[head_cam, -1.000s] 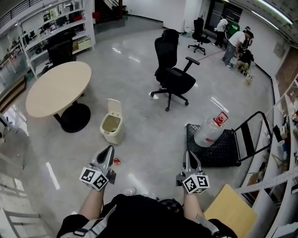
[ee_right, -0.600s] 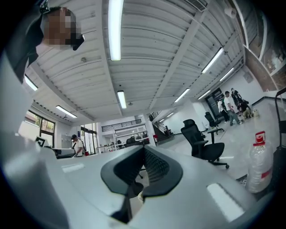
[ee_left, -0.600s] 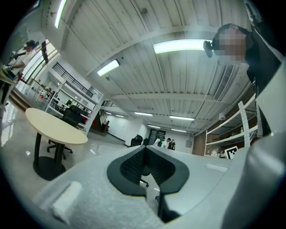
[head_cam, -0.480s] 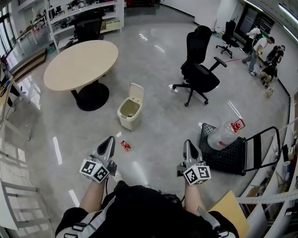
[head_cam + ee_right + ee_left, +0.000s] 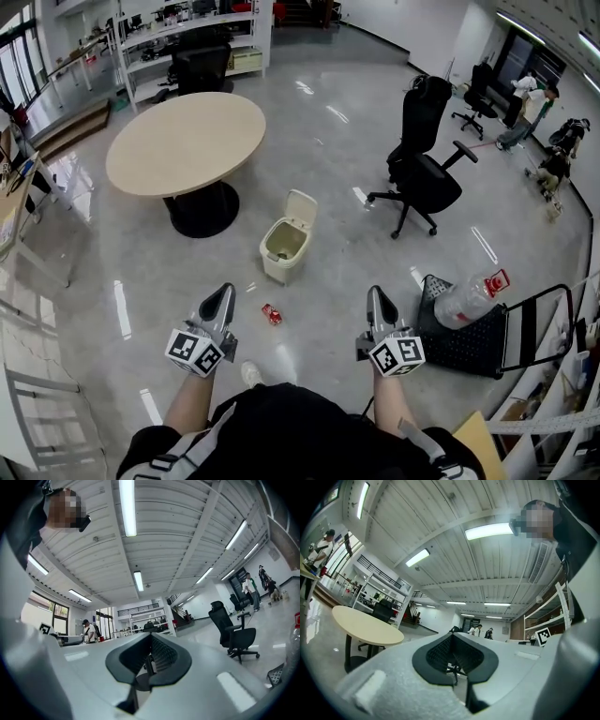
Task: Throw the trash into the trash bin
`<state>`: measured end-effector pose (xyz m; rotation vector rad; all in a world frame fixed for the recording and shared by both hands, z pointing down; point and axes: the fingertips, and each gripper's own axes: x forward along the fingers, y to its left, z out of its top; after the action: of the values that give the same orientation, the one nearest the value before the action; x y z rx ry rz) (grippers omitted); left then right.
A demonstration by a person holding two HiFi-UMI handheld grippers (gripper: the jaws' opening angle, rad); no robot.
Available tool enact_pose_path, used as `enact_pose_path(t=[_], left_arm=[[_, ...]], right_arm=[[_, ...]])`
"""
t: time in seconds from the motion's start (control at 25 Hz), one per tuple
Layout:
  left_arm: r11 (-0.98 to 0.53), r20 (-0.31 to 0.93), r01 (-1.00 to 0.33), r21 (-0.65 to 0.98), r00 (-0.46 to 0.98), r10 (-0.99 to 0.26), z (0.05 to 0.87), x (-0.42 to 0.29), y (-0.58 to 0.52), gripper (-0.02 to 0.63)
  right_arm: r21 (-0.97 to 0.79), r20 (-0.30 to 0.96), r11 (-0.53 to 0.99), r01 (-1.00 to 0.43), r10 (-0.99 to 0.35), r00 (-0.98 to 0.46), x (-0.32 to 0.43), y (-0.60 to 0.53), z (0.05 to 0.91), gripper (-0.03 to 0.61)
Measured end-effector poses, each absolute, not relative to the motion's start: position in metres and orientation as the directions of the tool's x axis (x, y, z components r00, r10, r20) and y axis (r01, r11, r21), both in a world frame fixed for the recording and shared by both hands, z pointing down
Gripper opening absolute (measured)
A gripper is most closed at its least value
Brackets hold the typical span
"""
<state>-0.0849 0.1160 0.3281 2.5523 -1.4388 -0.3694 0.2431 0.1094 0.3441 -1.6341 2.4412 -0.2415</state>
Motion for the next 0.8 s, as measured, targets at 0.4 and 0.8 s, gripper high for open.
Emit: enact_pose_path(t=[0.4, 0.8], left_arm=[[-0.391, -0.07, -0.869, 0.302, 0.389, -0.919, 0.365, -0.192, 0.095, 0.003], [-0.334, -0.014, -0.9, 0.281, 0.344, -0.939, 0.395, -0.242, 0.077, 0.003]], right_arm=[[-0.23, -0.028, 0.518, -0.824, -0.85, -0.527, 0.12, 0.031, 0.363, 0.006], [-0.229, 0.011, 0.62, -0.75, -0.769, -0.639, 0.017, -0.002, 0.379, 0.006]])
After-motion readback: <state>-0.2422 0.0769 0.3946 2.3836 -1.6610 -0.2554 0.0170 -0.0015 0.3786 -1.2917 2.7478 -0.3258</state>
